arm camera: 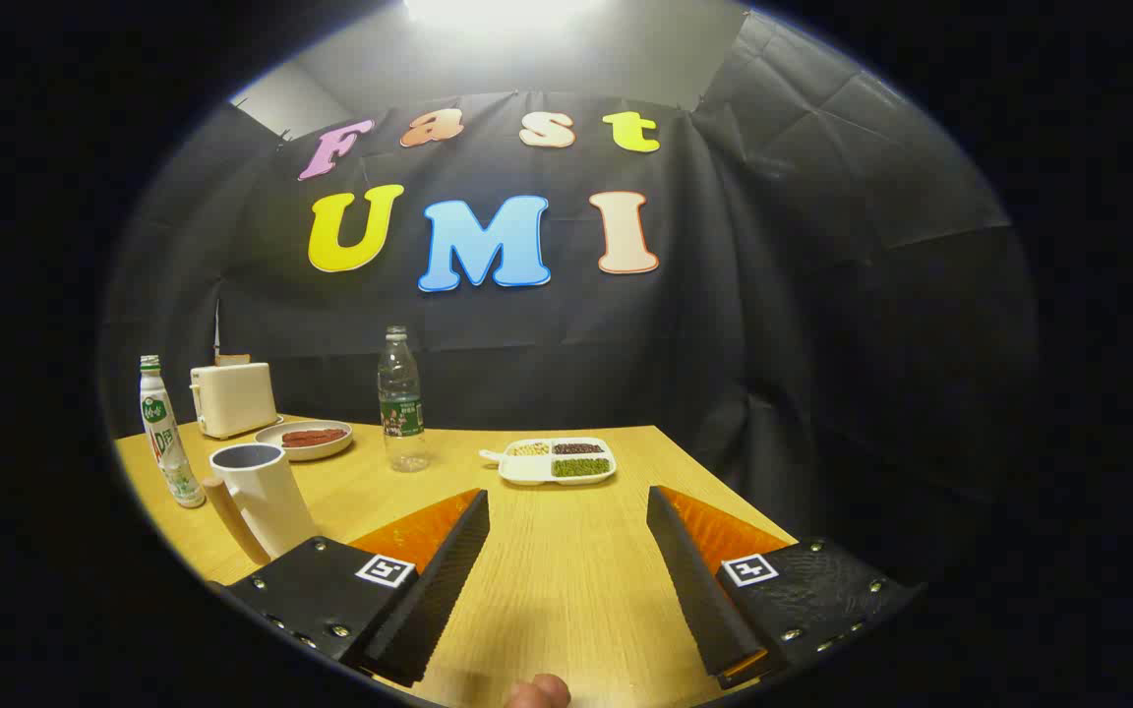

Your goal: Take the bottle from table, then pour the juice into the cup, finally place the bottle on the coaster

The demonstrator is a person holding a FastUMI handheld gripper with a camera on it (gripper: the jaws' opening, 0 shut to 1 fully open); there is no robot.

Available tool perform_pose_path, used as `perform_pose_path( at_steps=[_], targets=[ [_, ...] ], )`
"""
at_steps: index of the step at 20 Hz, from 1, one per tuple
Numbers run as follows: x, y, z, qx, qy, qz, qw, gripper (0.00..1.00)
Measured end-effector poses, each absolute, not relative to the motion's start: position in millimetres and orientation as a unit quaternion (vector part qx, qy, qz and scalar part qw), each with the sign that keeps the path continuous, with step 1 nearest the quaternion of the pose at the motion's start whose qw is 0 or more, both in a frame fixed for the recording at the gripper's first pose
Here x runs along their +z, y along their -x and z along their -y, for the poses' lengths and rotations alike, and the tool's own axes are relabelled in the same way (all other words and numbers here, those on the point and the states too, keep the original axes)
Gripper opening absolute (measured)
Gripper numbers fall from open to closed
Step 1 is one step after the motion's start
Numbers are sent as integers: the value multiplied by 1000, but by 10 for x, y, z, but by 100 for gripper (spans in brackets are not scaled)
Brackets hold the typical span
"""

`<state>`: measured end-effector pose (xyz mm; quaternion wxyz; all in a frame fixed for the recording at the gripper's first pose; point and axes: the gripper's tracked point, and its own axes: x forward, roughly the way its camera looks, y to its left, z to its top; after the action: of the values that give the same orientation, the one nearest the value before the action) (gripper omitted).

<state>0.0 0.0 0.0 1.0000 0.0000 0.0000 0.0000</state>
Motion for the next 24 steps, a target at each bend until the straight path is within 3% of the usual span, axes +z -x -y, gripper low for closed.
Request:
perform_pose_path(
  at_steps=[4,11,17,24],
  targets=[
    [-9,-34,-104,-22,7,-28,999,98],
    [348,575,-730,-77,-5,-8,997,98],
    [520,1192,-1848,-53,-10,21,998,98],
    [425,1197,-3114,16,16,36,999,98]
  ],
)
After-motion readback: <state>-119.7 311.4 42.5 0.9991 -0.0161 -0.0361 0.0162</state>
